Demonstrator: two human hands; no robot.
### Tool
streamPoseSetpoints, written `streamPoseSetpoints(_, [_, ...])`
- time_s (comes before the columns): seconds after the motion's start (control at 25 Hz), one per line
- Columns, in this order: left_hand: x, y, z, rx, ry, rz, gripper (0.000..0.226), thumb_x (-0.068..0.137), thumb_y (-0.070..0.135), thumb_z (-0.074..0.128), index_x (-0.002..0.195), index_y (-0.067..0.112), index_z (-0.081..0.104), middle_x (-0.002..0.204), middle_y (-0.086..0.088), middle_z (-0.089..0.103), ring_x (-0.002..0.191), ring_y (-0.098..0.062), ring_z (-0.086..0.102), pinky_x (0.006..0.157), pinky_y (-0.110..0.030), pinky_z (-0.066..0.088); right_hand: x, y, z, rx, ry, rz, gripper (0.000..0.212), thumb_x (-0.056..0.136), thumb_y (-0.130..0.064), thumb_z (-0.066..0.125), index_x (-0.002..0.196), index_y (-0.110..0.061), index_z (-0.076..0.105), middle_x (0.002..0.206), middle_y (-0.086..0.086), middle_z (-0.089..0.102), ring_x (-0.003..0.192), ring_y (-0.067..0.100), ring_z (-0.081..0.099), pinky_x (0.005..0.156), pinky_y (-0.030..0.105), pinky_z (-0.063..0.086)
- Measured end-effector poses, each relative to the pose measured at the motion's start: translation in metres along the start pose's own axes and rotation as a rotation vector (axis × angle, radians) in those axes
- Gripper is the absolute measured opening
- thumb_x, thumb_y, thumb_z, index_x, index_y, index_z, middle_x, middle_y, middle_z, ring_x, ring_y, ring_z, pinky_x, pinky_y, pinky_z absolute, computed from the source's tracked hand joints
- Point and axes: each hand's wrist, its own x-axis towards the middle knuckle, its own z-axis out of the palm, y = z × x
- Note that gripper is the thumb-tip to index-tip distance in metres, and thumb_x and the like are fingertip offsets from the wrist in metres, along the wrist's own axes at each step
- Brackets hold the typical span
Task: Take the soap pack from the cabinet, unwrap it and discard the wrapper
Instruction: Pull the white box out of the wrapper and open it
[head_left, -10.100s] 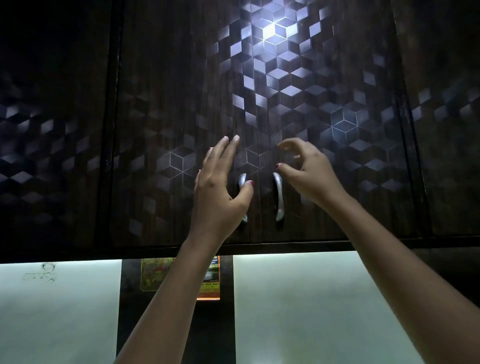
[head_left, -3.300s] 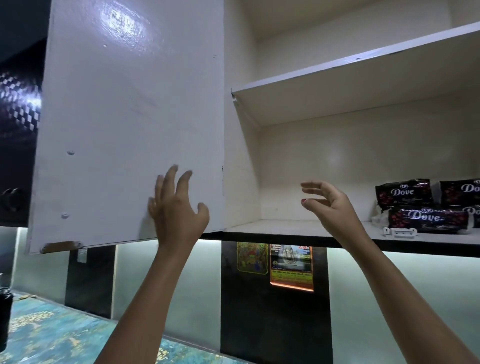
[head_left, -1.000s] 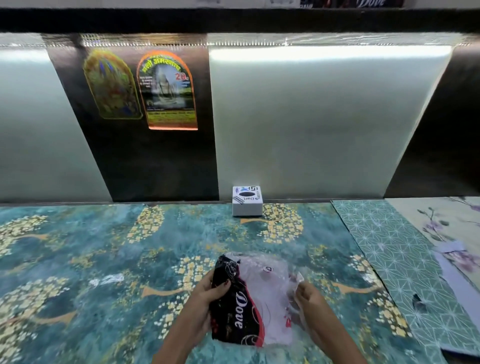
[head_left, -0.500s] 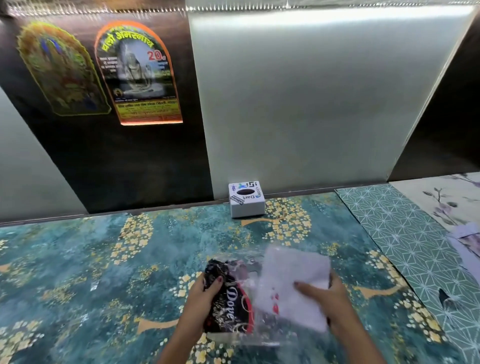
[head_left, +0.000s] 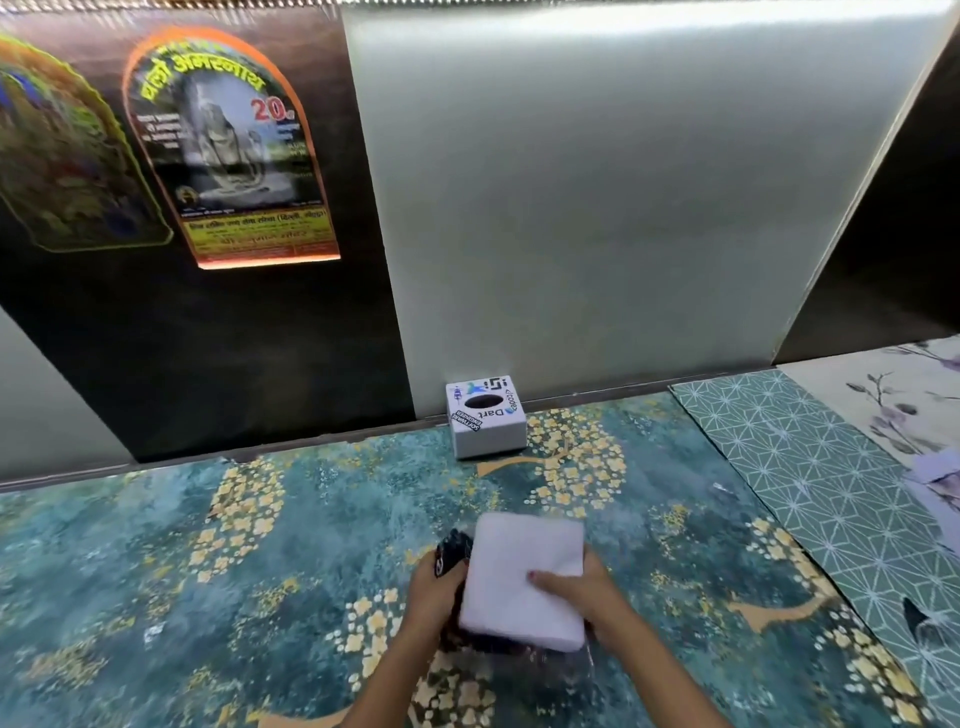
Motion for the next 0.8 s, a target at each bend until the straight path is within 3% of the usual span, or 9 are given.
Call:
streamPoseSetpoints(0.08, [0.002,0.005,-0.005,0.002,0.075,-0.001,0.032,0.087,0.016,0.057,0.116,0.002,0.055,0.096,-0.008,0.057,0.075,-0.018,0.055,0.060,-0.029,0.044,0.017,0.007,0.002,-0.326,0.026,-0.028,0.074,0.063,-0.013,0.080,0.126,-0.009,0.041,0.124,0.014,0.055,0.108,0.028,0.054,0.087,0.040,0.051])
streamPoseSetpoints(0.2, [0.012,0.014,-0.016,0.084,0.135,0.116,0.041,0.085,0.017,0.059,0.124,0.009,0.048,0.110,-0.008,0.052,0.089,-0.019,0.051,0.076,-0.032,0.041,0.024,0.000,0.002,-0.582,0.050,-0.049,0.085,0.060,-0.025,0.081,0.129,-0.013,0.035,0.128,0.012,0.050,0.114,0.029,0.049,0.085,0.034,0.044])
streamPoseSetpoints(0.24, [0.016,0.022,-0.016,0.124,0.123,0.180,0.044,0.085,0.017,0.059,0.126,0.010,0.045,0.115,-0.007,0.051,0.094,-0.021,0.051,0.078,-0.032,0.039,0.027,-0.003,-0.003,-0.580,0.073,-0.071,0.090,0.058,-0.032,0.082,0.131,-0.014,0.034,0.127,0.012,0.050,0.112,0.028,0.050,0.082,0.033,0.044])
streamPoseSetpoints(0.32, [0.031,0.042,-0.010,0.210,0.083,0.310,0.052,0.084,0.016,0.061,0.130,0.012,0.038,0.126,-0.011,0.049,0.106,-0.027,0.053,0.082,-0.034,0.042,0.032,-0.011,-0.020,-0.341,0.183,-0.012,0.089,0.059,-0.046,0.078,0.131,-0.014,0.037,0.121,0.014,0.053,0.101,0.028,0.054,0.075,0.035,0.047])
streamPoseSetpoints(0.44, [0.066,0.076,0.010,0.437,0.050,0.572,0.063,0.081,0.013,0.061,0.136,0.013,0.031,0.139,-0.011,0.043,0.125,-0.028,0.043,0.099,-0.039,0.040,0.035,-0.016,-0.053,-0.123,0.412,0.004,0.032,0.079,-0.033,0.064,0.103,-0.015,0.055,0.112,0.016,0.061,0.089,0.033,0.061,0.069,0.039,0.048])
streamPoseSetpoints(0.52, [0.096,0.102,0.028,0.646,0.013,0.721,0.066,0.080,0.017,0.061,0.138,0.016,0.029,0.143,-0.008,0.040,0.129,-0.027,0.039,0.104,-0.042,0.038,0.029,-0.018,-0.062,-0.133,0.418,-0.030,0.006,0.084,-0.017,0.058,0.088,-0.020,0.056,0.102,0.016,0.064,0.080,0.031,0.060,0.061,0.031,0.043])
streamPoseSetpoints(0.6, [0.129,0.121,0.040,1.013,0.005,0.783,0.073,0.080,0.029,0.061,0.141,0.018,0.022,0.149,-0.008,0.031,0.137,-0.029,0.027,0.109,-0.049,0.031,0.022,-0.018,-0.062,-0.147,0.366,-0.069,0.016,0.083,-0.010,0.057,0.080,-0.025,0.056,0.091,0.013,0.062,0.071,0.025,0.055,0.058,0.027,0.039])
streamPoseSetpoints(0.68, [0.153,0.126,0.045,1.371,-0.004,0.730,0.080,0.081,0.037,0.058,0.144,0.023,0.010,0.155,-0.006,0.017,0.142,-0.034,0.009,0.112,-0.055,0.018,0.013,-0.016,-0.062,-0.147,0.339,-0.099,0.019,0.082,-0.009,0.058,0.079,-0.028,0.057,0.085,0.006,0.060,0.073,0.022,0.055,0.061,0.028,0.040])
streamPoseSetpoints(0.8, [0.168,0.123,0.040,1.442,0.070,0.682,0.075,0.079,0.026,0.058,0.141,0.025,0.016,0.147,-0.008,0.031,0.136,-0.039,0.019,0.110,-0.053,0.024,-0.006,-0.004,-0.069,-0.186,0.312,-0.139,0.021,0.082,-0.008,0.060,0.082,-0.030,0.059,0.087,0.001,0.060,0.078,0.022,0.057,0.066,0.031,0.043])
